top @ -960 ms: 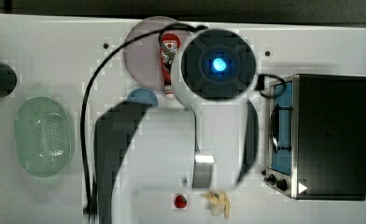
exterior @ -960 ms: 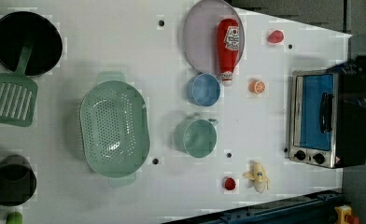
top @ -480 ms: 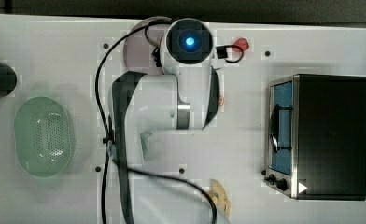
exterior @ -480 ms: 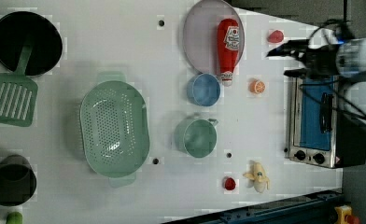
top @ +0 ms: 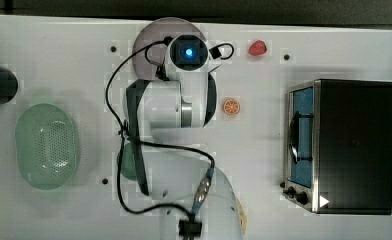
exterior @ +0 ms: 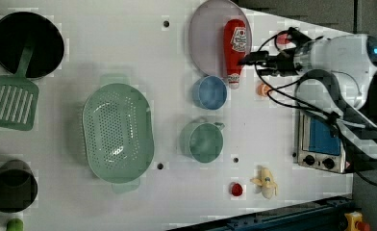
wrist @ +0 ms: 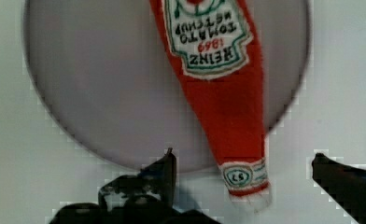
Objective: Pick ketchup from plate and place it on table.
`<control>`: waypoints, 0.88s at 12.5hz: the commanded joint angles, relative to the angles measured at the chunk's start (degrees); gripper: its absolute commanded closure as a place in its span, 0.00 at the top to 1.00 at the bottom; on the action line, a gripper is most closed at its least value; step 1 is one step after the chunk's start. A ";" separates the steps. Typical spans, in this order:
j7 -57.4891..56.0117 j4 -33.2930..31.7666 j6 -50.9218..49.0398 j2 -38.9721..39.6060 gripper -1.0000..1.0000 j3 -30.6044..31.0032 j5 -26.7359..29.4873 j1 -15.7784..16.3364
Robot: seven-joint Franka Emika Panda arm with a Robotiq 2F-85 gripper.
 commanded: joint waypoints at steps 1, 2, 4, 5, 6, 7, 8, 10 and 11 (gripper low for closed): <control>-6.52 6.53 2.01 2.80 1.00 -0.01 -0.06 -0.12; -6.54 7.75 2.00 4.51 1.00 -0.05 -0.21 -0.05; -6.61 8.84 2.03 7.10 1.00 -0.11 -2.65 -0.03; -6.61 9.06 2.37 7.99 1.00 -0.20 -4.56 -0.03; -6.61 9.09 3.02 8.63 1.00 -0.33 -5.93 -0.04; -6.59 9.07 4.10 9.12 1.00 -0.21 -6.00 -0.03; -6.59 9.07 5.56 9.60 1.00 -0.19 -6.00 0.02; -6.61 9.09 7.79 10.79 1.00 -0.20 -6.00 0.11; -6.60 9.14 8.63 11.42 1.00 -0.27 -6.00 0.11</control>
